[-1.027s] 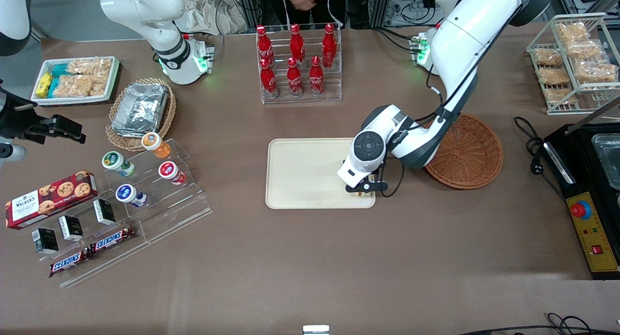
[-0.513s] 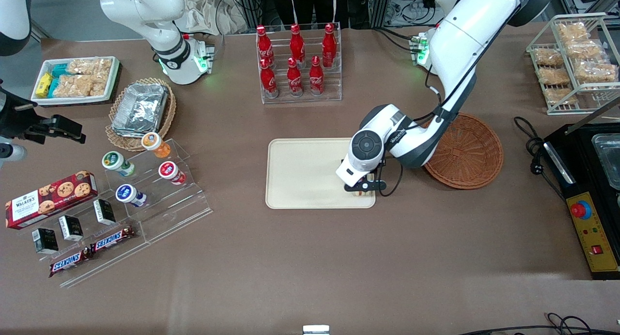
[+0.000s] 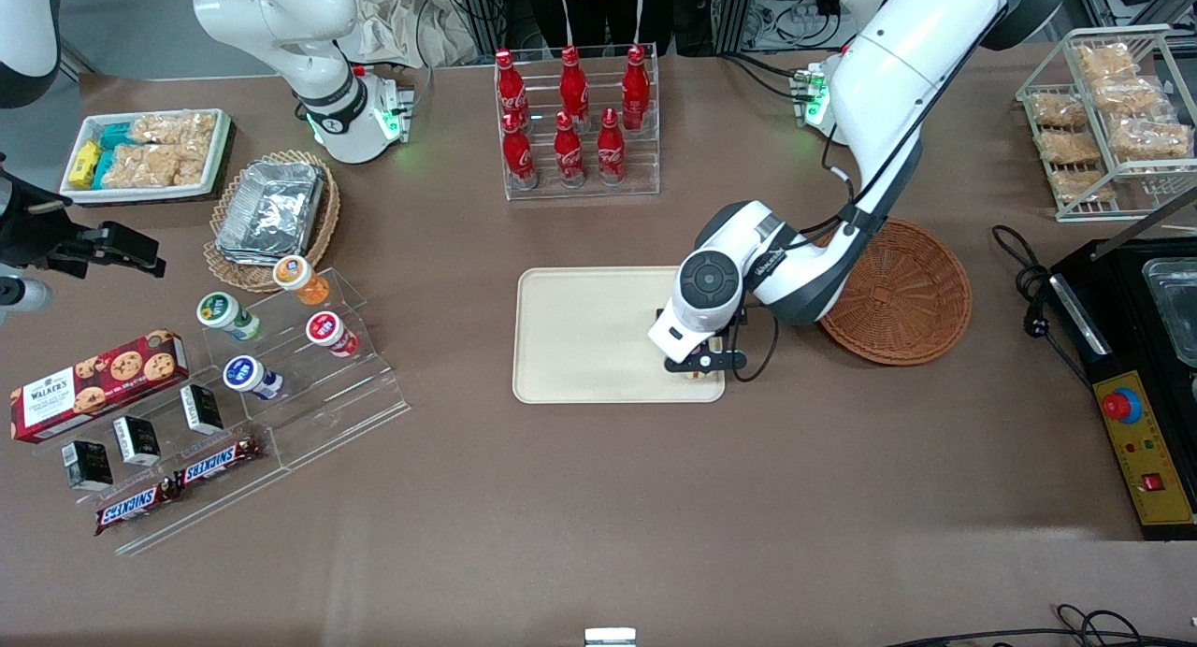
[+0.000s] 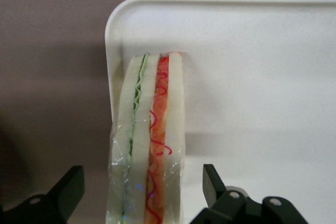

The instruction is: Place sandwich from basket to tray

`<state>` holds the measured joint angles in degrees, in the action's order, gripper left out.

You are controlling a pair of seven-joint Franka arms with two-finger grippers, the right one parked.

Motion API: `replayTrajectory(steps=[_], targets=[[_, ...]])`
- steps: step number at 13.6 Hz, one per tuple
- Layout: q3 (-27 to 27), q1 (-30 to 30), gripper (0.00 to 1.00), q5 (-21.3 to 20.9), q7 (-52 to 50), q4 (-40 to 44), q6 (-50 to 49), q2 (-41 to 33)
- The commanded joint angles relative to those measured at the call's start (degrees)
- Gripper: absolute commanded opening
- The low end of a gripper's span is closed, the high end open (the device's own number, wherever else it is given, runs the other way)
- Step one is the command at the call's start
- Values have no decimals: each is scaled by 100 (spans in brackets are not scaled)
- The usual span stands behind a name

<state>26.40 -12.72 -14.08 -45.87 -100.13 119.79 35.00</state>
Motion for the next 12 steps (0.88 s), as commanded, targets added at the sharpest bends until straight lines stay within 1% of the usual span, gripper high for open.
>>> replayTrajectory(steps=[1, 6, 7, 9, 12], targets=[[-30, -29, 100, -86, -115, 159, -534, -413], [-12, 470, 100, 11, 173, 151, -1184, -1231], [-12, 629, 100, 37, 462, 125, -1377, -1406], [-12, 1006, 100, 256, 1042, -41, -1537, -1819], [-12, 1542, 100, 362, 1798, -174, -1800, -2294]])
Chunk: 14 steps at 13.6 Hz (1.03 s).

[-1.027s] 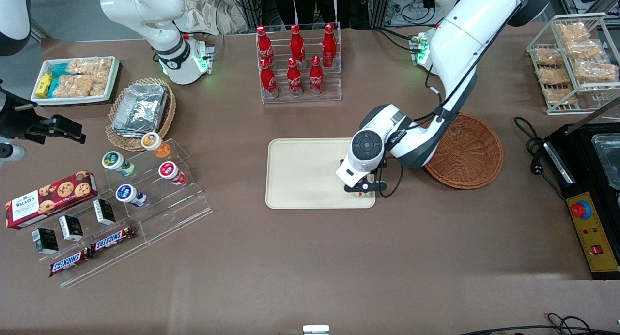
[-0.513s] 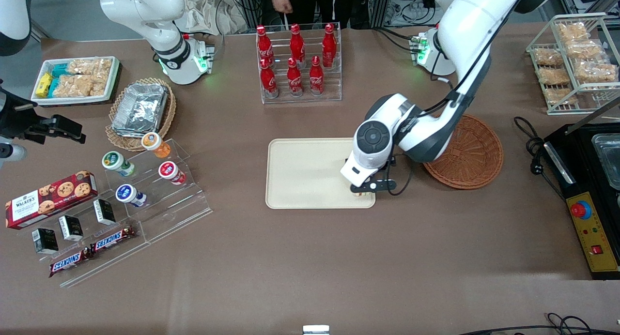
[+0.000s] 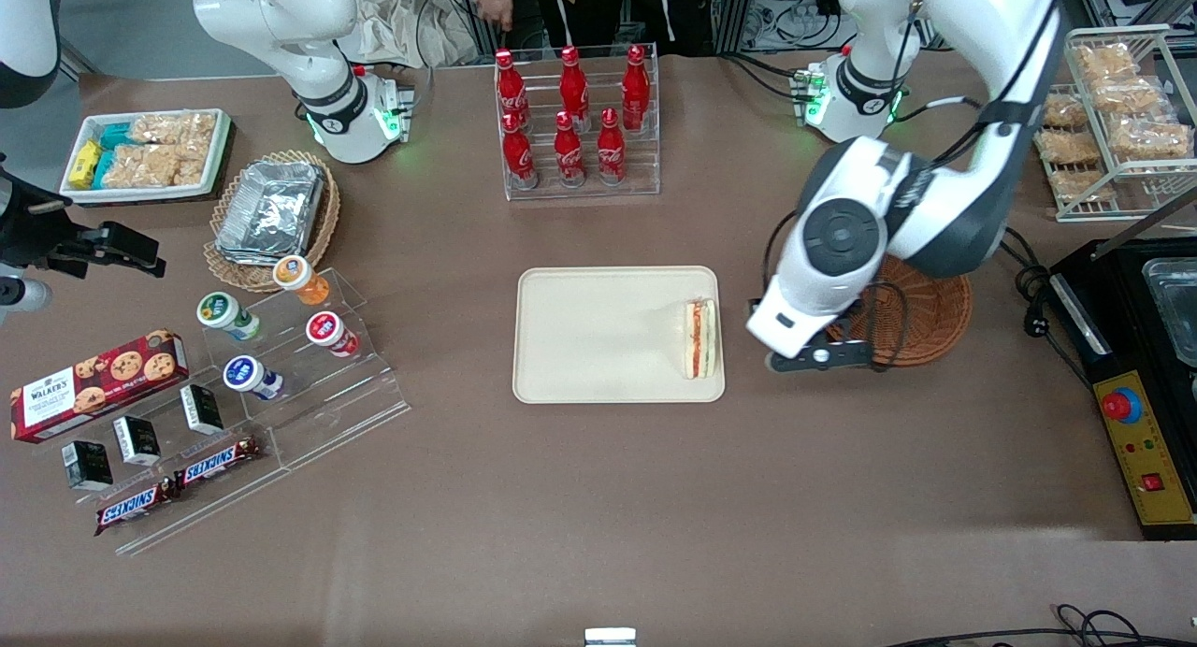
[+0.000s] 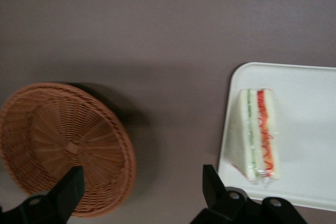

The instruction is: Place sandwich from basket to tray

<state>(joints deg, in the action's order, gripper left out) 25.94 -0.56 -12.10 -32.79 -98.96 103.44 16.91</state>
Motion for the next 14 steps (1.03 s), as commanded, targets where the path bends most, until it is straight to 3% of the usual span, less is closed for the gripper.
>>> replayTrajectory(steps=[1, 9, 14], targets=[[34, 511, 100, 208, 797, -273, -288, -618], [17, 1874, 100, 331, 2803, 517, -895, -988], [8, 2086, 100, 507, 2883, 1563, -1536, -725]])
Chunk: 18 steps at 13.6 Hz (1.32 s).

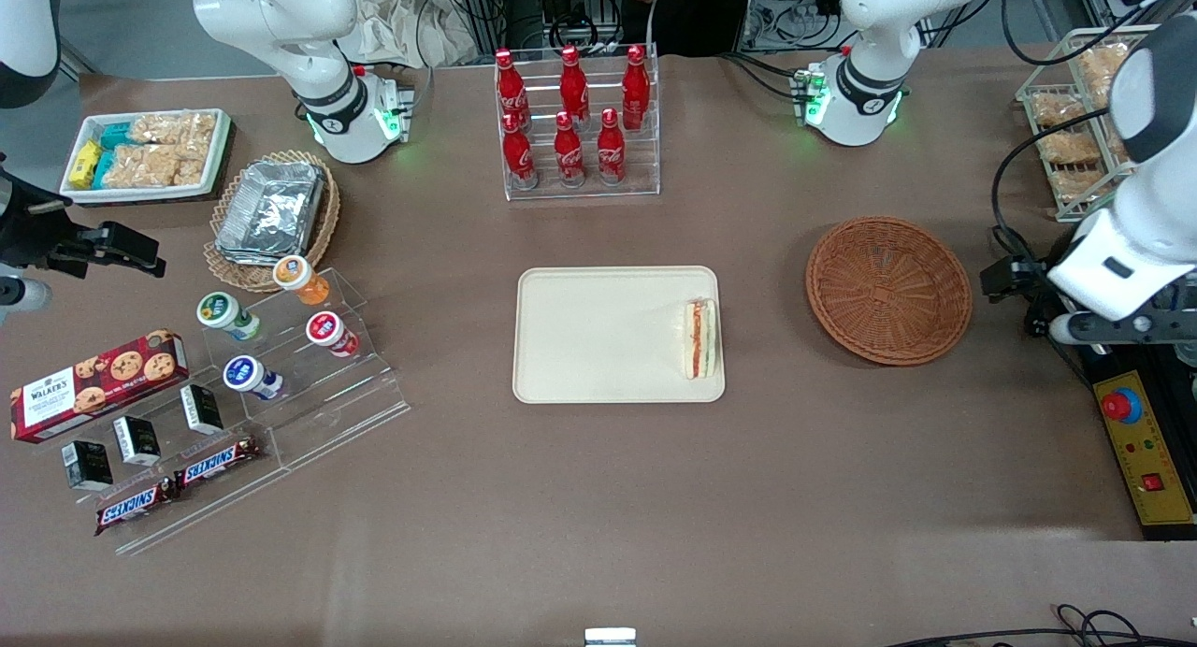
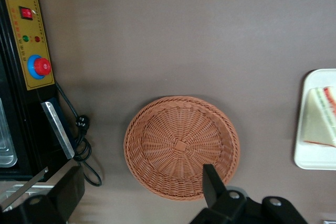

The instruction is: Place sandwich from basket to tray

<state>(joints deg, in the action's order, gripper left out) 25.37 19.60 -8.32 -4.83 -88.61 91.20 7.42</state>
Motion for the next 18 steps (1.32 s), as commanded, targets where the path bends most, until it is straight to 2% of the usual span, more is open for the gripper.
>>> replayTrajectory(steps=[1, 18], targets=[[65, 71, 100, 86, 96, 581, -322, 225], [65, 106, 100, 261, 43, 537, -322, 225]])
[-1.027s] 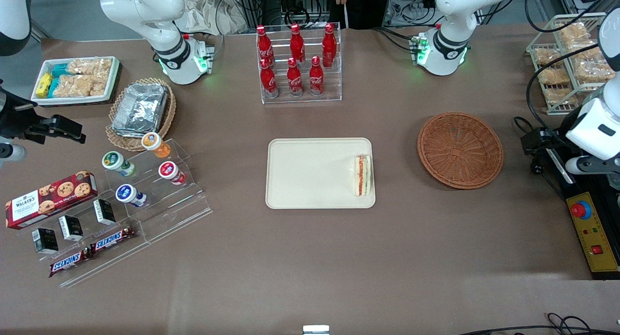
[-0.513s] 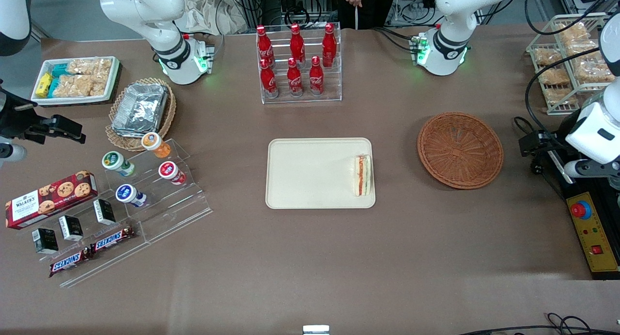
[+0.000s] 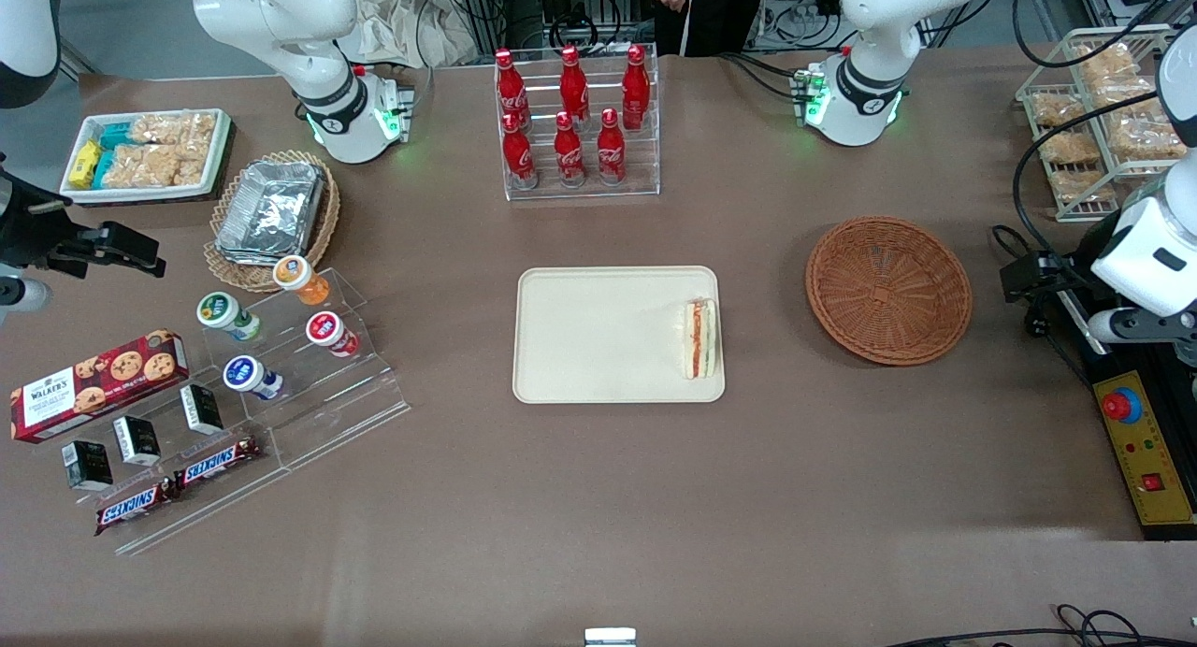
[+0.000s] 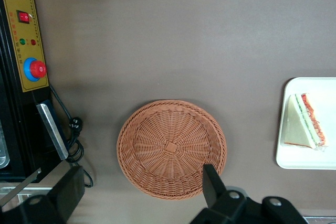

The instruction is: Place sandwich from basket to tray

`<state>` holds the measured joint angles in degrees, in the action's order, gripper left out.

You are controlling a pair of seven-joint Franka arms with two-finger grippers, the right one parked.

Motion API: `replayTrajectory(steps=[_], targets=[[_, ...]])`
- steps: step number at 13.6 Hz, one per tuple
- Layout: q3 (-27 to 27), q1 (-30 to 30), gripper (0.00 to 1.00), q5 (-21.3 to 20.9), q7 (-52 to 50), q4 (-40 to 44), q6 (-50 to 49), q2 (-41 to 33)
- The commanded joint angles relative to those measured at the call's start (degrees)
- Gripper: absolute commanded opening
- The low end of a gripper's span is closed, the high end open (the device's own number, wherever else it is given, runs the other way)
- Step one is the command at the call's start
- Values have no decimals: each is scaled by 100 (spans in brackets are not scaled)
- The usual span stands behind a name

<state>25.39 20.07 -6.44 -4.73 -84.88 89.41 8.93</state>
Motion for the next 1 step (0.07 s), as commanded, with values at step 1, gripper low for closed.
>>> replayTrajectory(steps=[1], targets=[[63, 67, 100, 73, 34, 165, -143, 73]])
